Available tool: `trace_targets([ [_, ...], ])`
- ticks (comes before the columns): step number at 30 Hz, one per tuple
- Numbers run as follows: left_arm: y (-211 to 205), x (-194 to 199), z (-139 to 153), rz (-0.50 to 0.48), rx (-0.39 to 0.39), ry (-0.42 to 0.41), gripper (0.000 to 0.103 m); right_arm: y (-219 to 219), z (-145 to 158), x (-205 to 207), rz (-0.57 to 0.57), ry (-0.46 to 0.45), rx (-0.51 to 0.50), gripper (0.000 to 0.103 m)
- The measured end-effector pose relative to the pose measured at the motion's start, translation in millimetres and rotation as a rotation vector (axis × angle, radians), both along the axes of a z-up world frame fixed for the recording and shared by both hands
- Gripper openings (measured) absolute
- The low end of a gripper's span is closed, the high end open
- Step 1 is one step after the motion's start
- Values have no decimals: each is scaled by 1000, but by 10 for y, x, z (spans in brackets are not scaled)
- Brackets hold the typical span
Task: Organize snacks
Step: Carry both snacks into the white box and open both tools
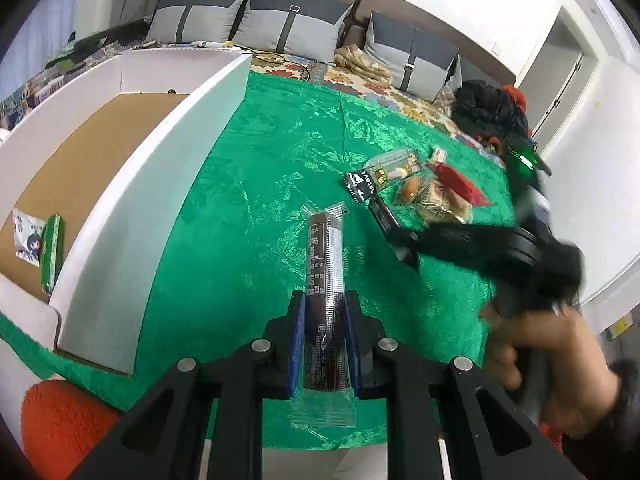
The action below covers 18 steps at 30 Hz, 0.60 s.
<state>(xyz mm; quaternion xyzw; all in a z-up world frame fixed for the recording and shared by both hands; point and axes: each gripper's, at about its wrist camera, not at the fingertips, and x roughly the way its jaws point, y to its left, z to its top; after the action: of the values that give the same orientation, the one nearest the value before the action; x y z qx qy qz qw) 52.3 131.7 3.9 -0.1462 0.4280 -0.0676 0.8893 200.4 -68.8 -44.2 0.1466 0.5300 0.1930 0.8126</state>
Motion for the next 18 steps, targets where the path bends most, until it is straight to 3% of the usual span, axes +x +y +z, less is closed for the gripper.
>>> trace_targets([
  [5, 129, -25, 122, 3, -80, -15, 18, -119, 133, -240, -5, 46, 141, 17],
  [10, 690, -6, 496, 82, -185, -79, 18, 154, 618, -217, 37, 11, 269, 17],
  [13, 1147, 56, 676, 155, -163, -116, 18, 568, 1021, -155, 104, -29, 360, 18],
  [18, 1910, 243, 736, 295, -26, -97, 18, 1541, 1520, -114, 268, -72, 438, 18],
])
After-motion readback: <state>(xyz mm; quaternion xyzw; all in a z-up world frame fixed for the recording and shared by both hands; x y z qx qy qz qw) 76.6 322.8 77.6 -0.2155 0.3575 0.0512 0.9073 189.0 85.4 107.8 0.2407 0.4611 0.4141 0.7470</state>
